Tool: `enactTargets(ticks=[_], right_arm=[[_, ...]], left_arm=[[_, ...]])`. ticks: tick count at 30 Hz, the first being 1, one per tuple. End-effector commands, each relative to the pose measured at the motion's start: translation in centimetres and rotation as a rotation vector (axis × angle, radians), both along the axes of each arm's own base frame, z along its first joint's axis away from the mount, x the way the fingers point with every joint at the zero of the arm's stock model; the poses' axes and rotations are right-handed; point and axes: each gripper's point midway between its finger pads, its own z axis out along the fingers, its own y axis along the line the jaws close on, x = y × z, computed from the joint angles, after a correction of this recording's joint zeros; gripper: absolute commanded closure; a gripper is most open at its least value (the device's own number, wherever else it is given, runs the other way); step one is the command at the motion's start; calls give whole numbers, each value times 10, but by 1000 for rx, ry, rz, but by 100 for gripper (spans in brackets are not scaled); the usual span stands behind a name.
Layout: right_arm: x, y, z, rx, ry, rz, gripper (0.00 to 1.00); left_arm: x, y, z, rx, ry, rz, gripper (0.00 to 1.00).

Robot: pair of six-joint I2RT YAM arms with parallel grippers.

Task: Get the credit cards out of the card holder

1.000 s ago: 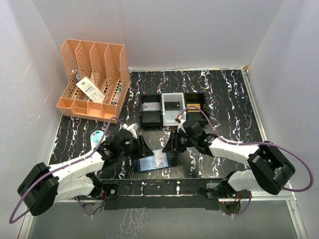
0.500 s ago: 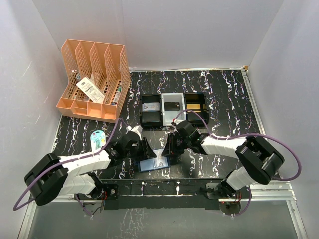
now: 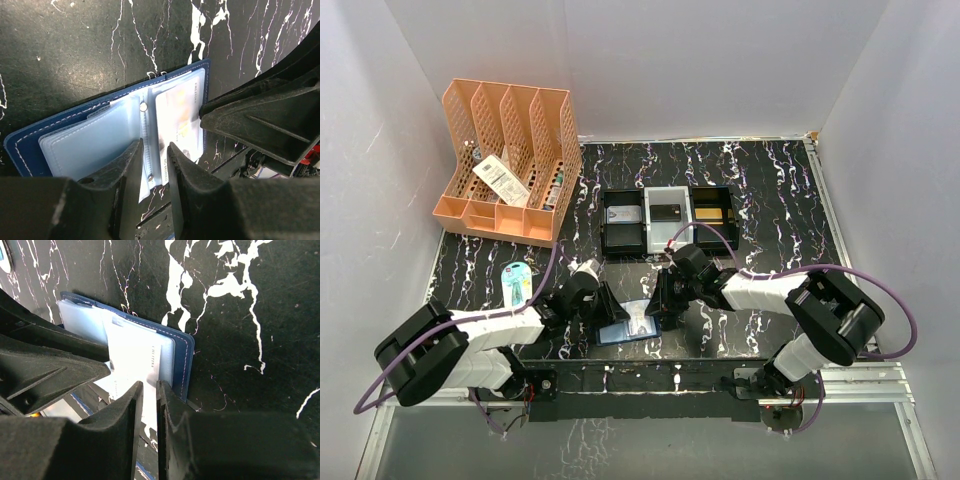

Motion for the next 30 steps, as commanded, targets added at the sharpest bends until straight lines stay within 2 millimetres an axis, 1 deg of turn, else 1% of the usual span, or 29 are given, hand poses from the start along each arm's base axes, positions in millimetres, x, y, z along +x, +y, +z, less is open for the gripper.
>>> enactTargets(ticks=[1,10,15,18,24,30], right_arm=[[-5,-7,-16,-42,17,-13,84],[-7,-6,-19,-44,32,-6,84],[-8,-6,-20,-47,37,-4,84],[-7,-6,-20,-51,34,-7,84],[-7,-8,-23,-66,41,-10,84],[-6,-8,-24,-71,40,-7,84]], left_arm=[[0,-4,1,-56,-20,12,76],[0,-17,11,-139,-40,-23,84],[0,-15,8,-140,-37,-6,92],[1,-11,10,-132,-46,6,100],[1,-1,13,-106,-55,34,100],[-1,11,9,-46,-49,57,100]])
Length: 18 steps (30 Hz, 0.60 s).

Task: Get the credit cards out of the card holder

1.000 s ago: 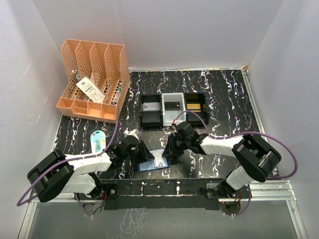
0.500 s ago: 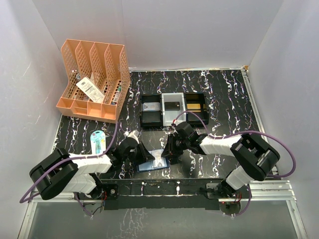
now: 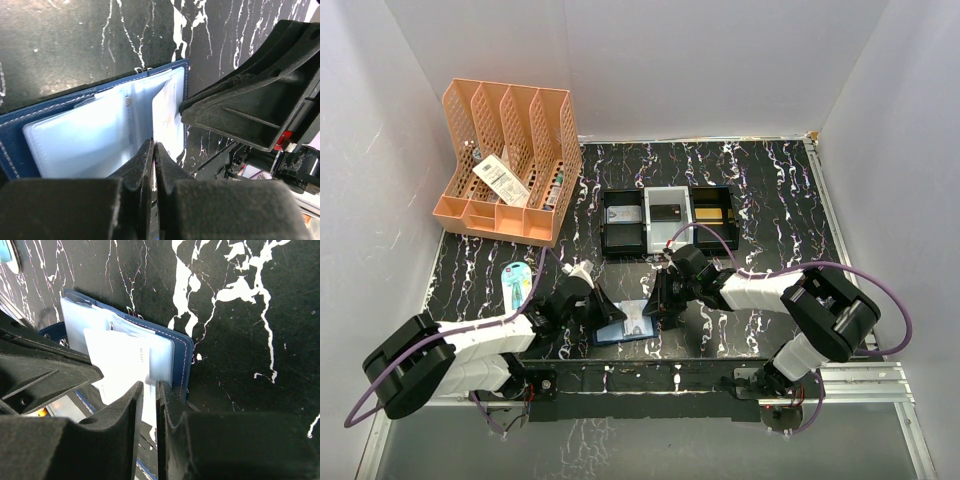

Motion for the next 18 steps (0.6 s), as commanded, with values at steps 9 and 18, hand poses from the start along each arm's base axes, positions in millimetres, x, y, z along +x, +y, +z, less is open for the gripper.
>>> enactTargets(ticks=[9,18], right_arm=[[-1,-6,-10,-80,-3,26,84],[10,22,47,43,-108,125,74]], left_arm=[[-1,19,-1,87,-14,35,100],[0,16,0,88,-20,22,100]])
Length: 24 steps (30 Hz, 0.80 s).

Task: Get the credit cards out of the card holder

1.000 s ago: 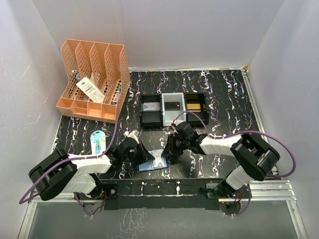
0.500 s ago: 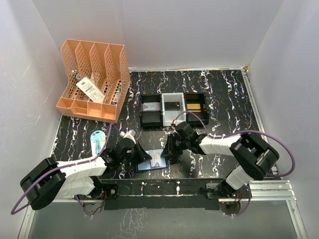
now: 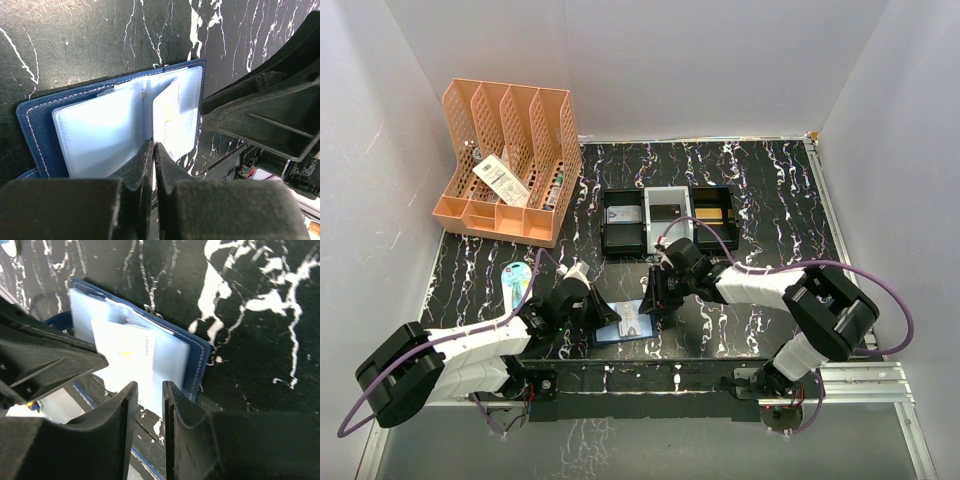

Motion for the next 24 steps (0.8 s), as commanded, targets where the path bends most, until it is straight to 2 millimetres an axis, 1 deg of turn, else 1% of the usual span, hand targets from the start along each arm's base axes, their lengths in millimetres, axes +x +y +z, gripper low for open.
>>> enactTargets(ticks=[1,3,6,7,9,11,13,16,20,22,24], right_arm=[[9,19,40,85,-88,63,73],[7,24,40,99,-81,71,72],[1,32,33,109,-58,86,72],[-1,33,27,102,-50,87,72],[-5,31,8,63,-10,83,73],[-6,25,-12,0,17,62,75],[-10,17,-25,-31,38,42,75],[-16,13,-31,-20,59,25,75],[-19,11,-36,-10,73,4,76],[-20,10,-37,-12,75,0,76],[-20,9,-38,-15,76,-1,76]], left_arm=[[4,0,4,24,-22,-5,100],[4,0,5,24,-24,-4,100],[4,0,6,19,-27,-4,100],[4,0,6,18,-28,-5,100],[3,0,5,17,-27,-6,100],[4,-1,5,12,-26,-6,100],[3,-1,5,9,-24,-10,99],[1,-4,6,-14,-25,-25,92],[-1,-12,8,-60,-29,-47,86],[-2,-16,10,-78,-29,-63,84],[-2,-18,11,-87,-31,-68,86]])
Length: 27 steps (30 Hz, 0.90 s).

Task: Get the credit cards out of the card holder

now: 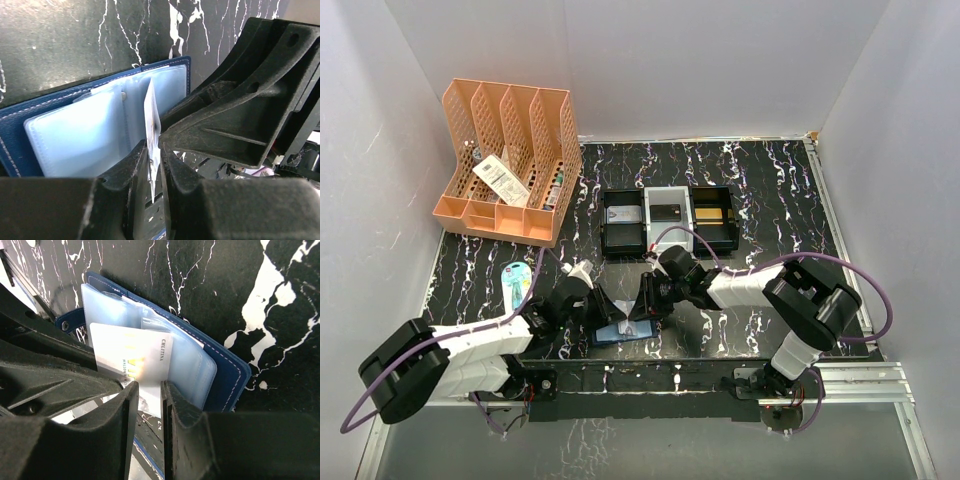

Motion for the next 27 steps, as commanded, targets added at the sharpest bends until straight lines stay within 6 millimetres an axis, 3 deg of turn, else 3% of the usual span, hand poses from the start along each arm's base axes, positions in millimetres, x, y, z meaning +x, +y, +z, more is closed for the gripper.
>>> enactTargets(ticks=[1,7,16,22,27], right_arm=[[-6,-19,-32,-112,19,-37,77],[-3,-19,-29,-123,4,-39,76],[11,-9,-2,-100,-78,1,71],[18,6,40,12,-155,26,66],[23,11,70,80,-217,12,51]], left_arm=[[-2,-8,5,-45,-14,-33,87],[-1,6,0,15,-2,21,100],[1,34,24,99,-68,69,100],[-1,46,39,136,-110,55,100],[-4,44,47,129,-141,7,100]])
